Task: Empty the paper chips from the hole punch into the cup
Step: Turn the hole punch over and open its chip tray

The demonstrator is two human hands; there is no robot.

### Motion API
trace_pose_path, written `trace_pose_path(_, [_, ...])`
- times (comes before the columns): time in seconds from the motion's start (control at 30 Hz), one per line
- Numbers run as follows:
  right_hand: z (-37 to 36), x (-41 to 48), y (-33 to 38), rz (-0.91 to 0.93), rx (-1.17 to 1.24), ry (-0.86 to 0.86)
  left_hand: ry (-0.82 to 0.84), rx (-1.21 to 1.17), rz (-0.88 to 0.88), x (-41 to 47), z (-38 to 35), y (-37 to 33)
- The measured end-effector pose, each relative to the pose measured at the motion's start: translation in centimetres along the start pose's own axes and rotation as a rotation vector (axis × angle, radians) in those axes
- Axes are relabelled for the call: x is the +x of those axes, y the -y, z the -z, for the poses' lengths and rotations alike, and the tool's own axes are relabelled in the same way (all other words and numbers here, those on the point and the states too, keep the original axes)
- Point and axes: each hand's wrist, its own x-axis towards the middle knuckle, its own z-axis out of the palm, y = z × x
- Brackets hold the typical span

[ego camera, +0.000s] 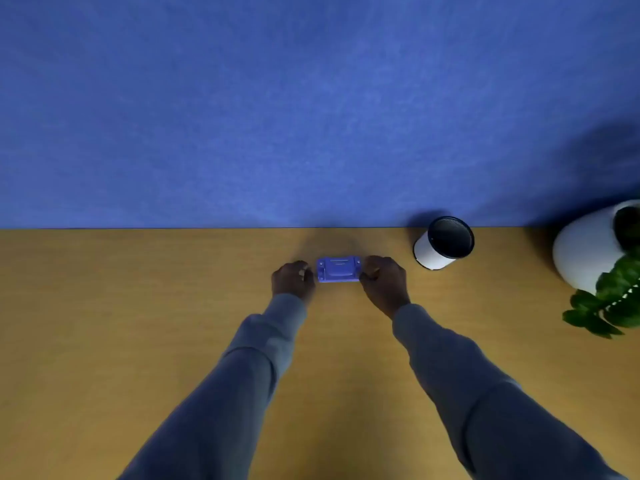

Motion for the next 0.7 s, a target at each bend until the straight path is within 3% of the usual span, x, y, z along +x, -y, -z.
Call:
trace_pose_path(0.17, [-1.3,0.4,0.1,-0.002,0.021,0.022,0.005,-0.015,-0.018,0.1,-0.7,-0.3])
trace_pose_path(0.7, [-1.9,-0.4,-0.5,-0.007,0.158,-0.148,-0.092,-0.156,-0.012,-0.8,-1.9,-1.1])
